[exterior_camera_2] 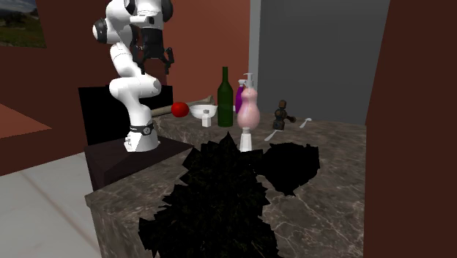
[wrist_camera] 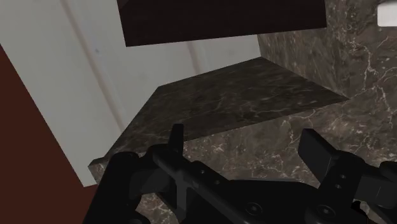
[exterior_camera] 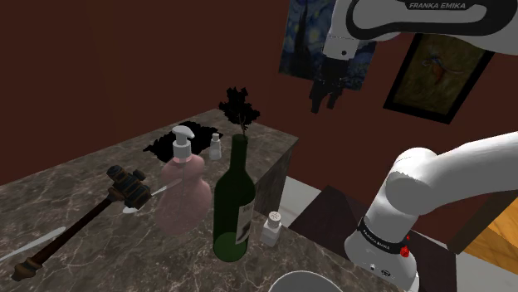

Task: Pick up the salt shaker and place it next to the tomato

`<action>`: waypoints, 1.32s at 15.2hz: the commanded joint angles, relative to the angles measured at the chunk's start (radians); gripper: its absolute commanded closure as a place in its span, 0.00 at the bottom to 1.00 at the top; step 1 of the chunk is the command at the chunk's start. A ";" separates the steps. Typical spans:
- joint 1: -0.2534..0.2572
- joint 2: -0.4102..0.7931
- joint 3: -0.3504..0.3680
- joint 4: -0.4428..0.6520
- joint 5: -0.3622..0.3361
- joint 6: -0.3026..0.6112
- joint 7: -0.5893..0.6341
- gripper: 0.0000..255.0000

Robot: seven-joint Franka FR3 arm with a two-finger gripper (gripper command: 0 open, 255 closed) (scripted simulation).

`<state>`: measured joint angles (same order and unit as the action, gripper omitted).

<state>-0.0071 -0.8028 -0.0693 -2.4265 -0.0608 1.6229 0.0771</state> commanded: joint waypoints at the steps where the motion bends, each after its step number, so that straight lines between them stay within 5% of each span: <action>1: 0.000 0.000 0.000 0.000 0.000 0.000 0.000 0.00; 10: 0.036 0.293 0.069 0.066 0.074 0.234 0.124 0.00; 20: 0.064 0.658 0.126 0.268 0.111 0.412 0.242 0.00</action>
<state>0.0547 -0.1837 0.0524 -2.1867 0.0488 2.0231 0.3084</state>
